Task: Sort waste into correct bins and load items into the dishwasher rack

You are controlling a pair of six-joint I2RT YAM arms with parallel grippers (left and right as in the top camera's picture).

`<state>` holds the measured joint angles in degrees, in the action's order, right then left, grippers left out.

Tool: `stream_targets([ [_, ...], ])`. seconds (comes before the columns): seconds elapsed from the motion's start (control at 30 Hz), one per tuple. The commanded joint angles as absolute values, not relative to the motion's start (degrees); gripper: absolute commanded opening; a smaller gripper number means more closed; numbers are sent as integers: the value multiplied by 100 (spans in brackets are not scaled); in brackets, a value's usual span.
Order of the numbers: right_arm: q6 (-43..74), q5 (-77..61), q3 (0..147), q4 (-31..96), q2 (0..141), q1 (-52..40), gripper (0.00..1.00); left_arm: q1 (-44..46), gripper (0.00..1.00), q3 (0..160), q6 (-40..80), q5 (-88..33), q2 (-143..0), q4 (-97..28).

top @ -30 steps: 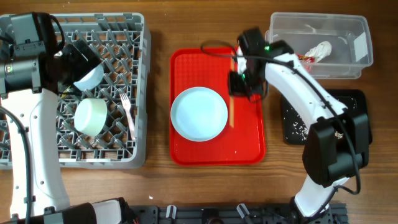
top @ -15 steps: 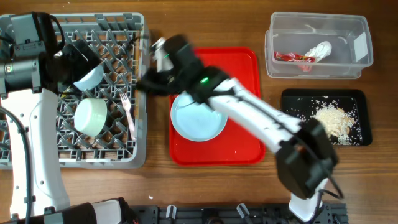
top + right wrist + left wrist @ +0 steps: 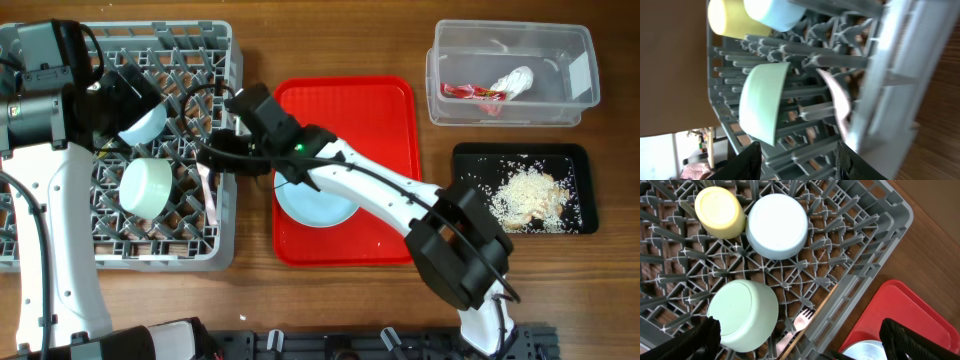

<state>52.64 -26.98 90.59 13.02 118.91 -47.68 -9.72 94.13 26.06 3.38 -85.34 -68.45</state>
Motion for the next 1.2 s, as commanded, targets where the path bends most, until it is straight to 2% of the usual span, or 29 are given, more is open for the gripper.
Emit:
stream_targets([
  [0.0,4764,-2735,9129,1592,11273,-4416,50,-987,100,9415,2617,395,-8549,-6842],
  [0.03,4587,-2733,9129,1761,11052,-4274,54,-987,100,9415,2617,395,-8549,-6842],
  [0.1,4281,-2628,9129,2217,10610,-3918,70,-987,100,9415,2617,395,-8549,-6842],
  [0.3,3997,-2241,9129,3594,9885,-2630,84,-987,100,9415,2617,395,-8549,-6842],
  [0.33,3870,-2224,9129,3909,9784,-2316,88,-987,100,9415,2620,395,-8549,-6842],
  [0.37,3793,-2222,9129,4198,9723,-2003,97,-987,100,9415,2617,395,-8549,-6842],
  [0.4,3741,-2209,9129,4399,9712,-1761,100,-987,100,9415,2617,395,-8549,-6842],
  [0.63,3750,-840,9126,5384,9717,-357,100,-987,100,9415,2617,395,-8549,-6842],
  [0.73,3747,-473,9126,5404,9717,-16,100,-987,100,9413,2617,395,-8549,-6842],
  [0.87,3754,215,9126,5321,9717,99,100,-987,100,9415,2617,395,-8549,-6845],
  [1.17,3754,215,9126,5319,9717,99,100,-987,100,9415,2624,143,-8549,-6657],
])
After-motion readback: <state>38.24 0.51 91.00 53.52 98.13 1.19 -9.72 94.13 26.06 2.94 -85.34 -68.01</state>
